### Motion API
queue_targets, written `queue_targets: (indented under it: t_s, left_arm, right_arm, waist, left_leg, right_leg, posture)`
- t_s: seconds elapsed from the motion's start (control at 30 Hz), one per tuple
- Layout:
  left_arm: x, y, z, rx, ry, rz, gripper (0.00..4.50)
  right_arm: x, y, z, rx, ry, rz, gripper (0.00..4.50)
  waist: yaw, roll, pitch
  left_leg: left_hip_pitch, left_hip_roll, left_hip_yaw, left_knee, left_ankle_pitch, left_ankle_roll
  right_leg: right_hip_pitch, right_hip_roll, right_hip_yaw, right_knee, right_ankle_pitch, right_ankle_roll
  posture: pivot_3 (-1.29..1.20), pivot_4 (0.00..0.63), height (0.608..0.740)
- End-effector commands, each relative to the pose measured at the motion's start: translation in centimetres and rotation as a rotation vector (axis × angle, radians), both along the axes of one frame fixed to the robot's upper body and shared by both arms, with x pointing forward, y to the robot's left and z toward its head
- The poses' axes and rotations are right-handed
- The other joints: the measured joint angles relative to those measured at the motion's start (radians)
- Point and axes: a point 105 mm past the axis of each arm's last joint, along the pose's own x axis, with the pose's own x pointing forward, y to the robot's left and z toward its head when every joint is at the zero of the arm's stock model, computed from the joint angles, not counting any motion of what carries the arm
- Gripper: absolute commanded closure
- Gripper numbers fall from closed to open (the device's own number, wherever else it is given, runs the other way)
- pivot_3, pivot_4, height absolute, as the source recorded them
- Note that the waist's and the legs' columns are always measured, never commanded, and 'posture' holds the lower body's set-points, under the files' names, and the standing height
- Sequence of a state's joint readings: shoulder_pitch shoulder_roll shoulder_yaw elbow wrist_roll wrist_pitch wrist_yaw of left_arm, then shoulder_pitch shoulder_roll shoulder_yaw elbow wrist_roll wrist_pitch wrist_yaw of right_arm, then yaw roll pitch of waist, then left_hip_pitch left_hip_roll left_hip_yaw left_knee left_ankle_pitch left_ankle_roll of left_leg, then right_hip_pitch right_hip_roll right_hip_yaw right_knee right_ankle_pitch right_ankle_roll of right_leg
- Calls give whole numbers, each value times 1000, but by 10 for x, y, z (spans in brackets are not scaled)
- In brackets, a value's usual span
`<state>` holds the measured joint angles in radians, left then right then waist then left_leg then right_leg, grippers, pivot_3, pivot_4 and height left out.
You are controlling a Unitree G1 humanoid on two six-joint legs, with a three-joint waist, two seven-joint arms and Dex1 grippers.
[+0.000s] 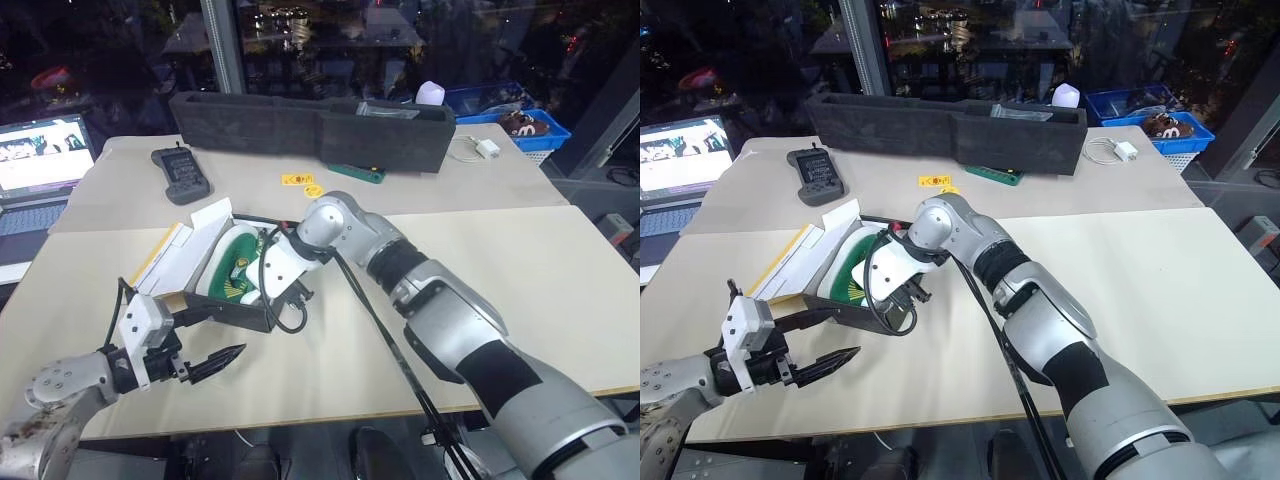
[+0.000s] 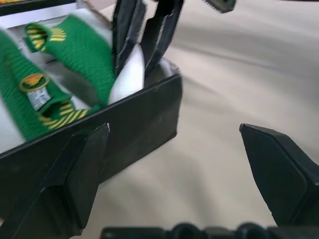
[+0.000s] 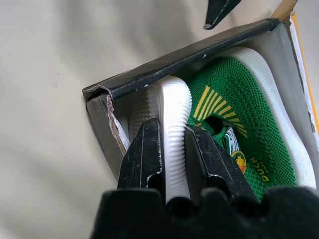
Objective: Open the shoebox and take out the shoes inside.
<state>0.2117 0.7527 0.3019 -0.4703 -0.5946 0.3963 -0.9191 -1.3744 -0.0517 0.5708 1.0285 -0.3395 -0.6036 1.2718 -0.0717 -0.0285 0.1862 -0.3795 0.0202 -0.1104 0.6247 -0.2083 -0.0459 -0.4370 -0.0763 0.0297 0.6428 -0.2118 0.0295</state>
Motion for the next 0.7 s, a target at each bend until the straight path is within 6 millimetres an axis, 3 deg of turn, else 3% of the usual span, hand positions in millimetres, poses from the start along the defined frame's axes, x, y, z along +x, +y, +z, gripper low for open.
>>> queue_targets:
  t_s: [0.03,0.3,0.4,0.57,0.7]
  left_arm:
    - [-3,-8,9,6,-35,-39,0]
    - [-4,-10,8,3,-24,-59,0]
    - [-4,-11,8,2,-23,-65,0]
    - [-3,-8,13,-3,-36,-49,0]
    - [-13,3,25,22,-35,-24,0]
  right_arm:
    - [-2,8,22,76,-42,23,4282]
    - [-14,19,83,262,-78,59,4282]
    - [-17,20,97,321,-72,54,4282]
    - [-15,14,108,372,-60,24,4282]
    - [-4,-2,83,334,-29,-35,4282]
  waist:
    - [0,0,0]
    - [0,0,0]
    - [2,0,0]
    - [1,0,0]
    - [2,0,0]
  left_leg:
    - [0,0,0,0,0,0]
    - [-2,0,0,0,0,0]
    - [-2,0,0,0,0,0]
    - [-2,0,0,0,0,0]
    - [-2,0,0,0,0,0]
  right_leg:
    - [0,0,0,0,0,0]
    - [-2,0,0,0,1,-2]
    - [-2,0,0,0,1,-2]
    - [-2,0,0,0,1,-2]
    - [-2,0,0,0,1,-2]
  posture:
    - [0,150,740]
    - [0,150,740]
    - [0,150,740]
    - [0,150,740]
    - [0,150,740]
